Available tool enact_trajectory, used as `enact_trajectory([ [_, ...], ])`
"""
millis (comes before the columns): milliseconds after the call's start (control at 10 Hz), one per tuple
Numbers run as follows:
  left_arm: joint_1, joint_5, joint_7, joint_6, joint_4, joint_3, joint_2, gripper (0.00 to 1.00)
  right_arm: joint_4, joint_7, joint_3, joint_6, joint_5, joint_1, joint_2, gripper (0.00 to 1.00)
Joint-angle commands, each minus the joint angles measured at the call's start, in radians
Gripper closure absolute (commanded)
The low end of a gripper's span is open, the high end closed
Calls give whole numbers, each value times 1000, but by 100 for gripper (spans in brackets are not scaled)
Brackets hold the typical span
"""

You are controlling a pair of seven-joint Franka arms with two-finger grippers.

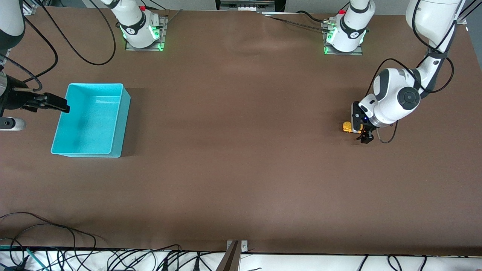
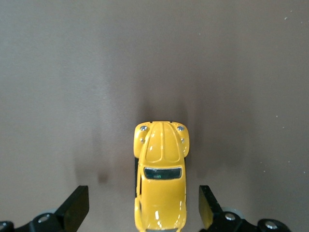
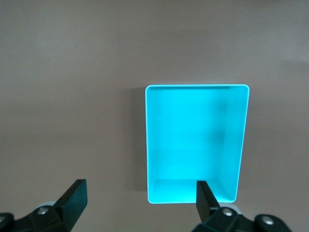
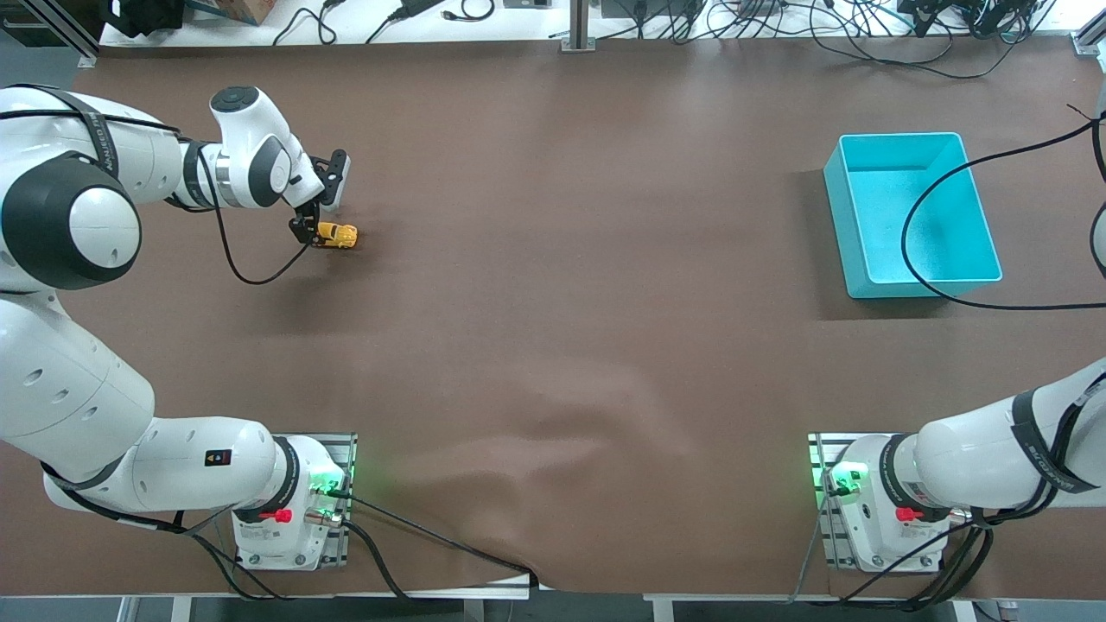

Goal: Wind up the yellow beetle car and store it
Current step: 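Lower the left gripper over the car and close on it, then press the car down and drag it backward with the left gripper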

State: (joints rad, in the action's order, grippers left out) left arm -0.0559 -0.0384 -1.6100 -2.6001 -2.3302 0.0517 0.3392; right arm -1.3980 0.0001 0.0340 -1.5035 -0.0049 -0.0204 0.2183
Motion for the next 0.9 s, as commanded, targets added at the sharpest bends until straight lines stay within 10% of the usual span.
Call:
enact_trajectory([
  [0, 5, -3, -4, -20, 2, -6, 7, 11, 11, 8, -2, 0, 13, 0, 4, 0],
  [399, 10, -5, -4, -21, 2, -6, 7, 68, 11, 8, -2, 0, 13, 0, 4, 0],
  [798, 10, -6, -5, -21, 2, -6, 6, 90, 11, 8, -2, 0, 13, 0, 6, 0],
])
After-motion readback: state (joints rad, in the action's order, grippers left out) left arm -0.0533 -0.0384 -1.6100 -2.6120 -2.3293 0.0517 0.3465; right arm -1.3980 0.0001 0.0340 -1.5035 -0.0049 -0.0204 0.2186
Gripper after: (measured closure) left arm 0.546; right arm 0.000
